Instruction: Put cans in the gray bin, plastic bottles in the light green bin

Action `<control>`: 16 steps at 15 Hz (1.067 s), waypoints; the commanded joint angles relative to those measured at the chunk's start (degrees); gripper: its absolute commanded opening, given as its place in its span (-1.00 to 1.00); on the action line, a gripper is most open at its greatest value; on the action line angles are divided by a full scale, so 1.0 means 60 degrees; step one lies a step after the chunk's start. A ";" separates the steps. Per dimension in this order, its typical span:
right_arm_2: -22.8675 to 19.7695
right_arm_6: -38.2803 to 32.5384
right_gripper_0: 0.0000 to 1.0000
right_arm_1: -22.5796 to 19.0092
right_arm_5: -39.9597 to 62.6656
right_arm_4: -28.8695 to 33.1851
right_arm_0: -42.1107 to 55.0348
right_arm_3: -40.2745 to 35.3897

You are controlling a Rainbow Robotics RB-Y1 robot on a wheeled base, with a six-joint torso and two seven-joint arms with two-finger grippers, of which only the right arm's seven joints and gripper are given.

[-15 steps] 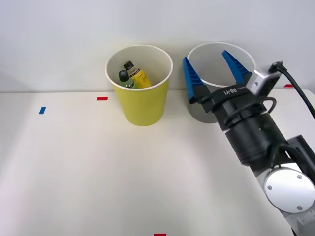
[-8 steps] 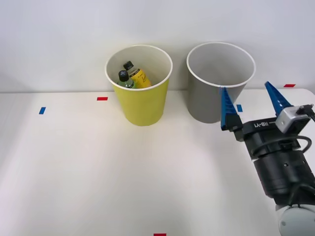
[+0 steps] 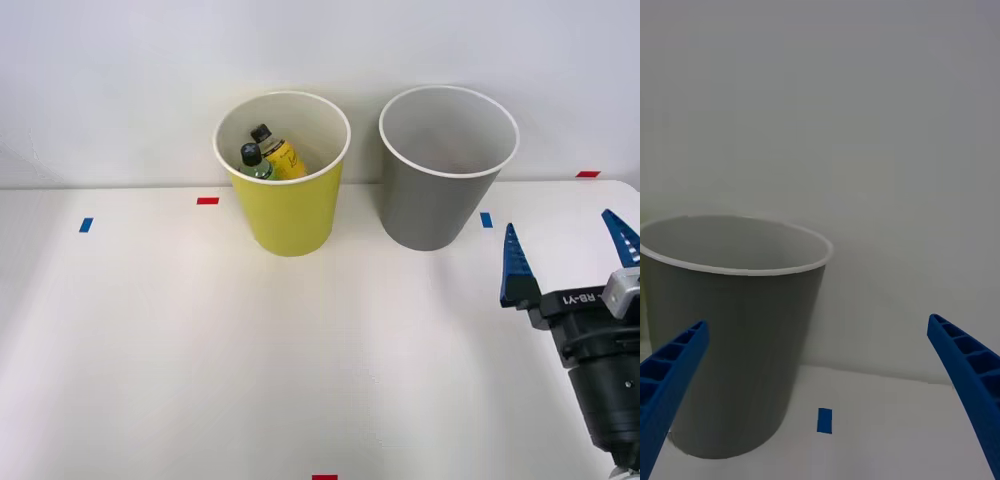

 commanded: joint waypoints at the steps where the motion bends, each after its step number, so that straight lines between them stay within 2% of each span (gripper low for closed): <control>1: -0.0187 0.0034 1.00 0.0696 0.0043 0.0746 0.0268 0.0001; 4: -0.0319 -0.0010 1.00 0.1297 0.0072 0.1683 0.0663 0.0001; 6: -0.0436 -0.0040 1.00 0.1311 0.0189 0.1903 0.0869 0.0001; 9: -0.1066 -0.0259 1.00 0.1297 0.0878 0.3148 0.1132 0.0001; 11: -0.1301 -0.1636 1.00 0.1180 0.1200 0.4554 0.1498 0.0001; 16: -0.1301 -0.5108 1.00 0.1253 0.1185 0.7132 0.2084 0.0118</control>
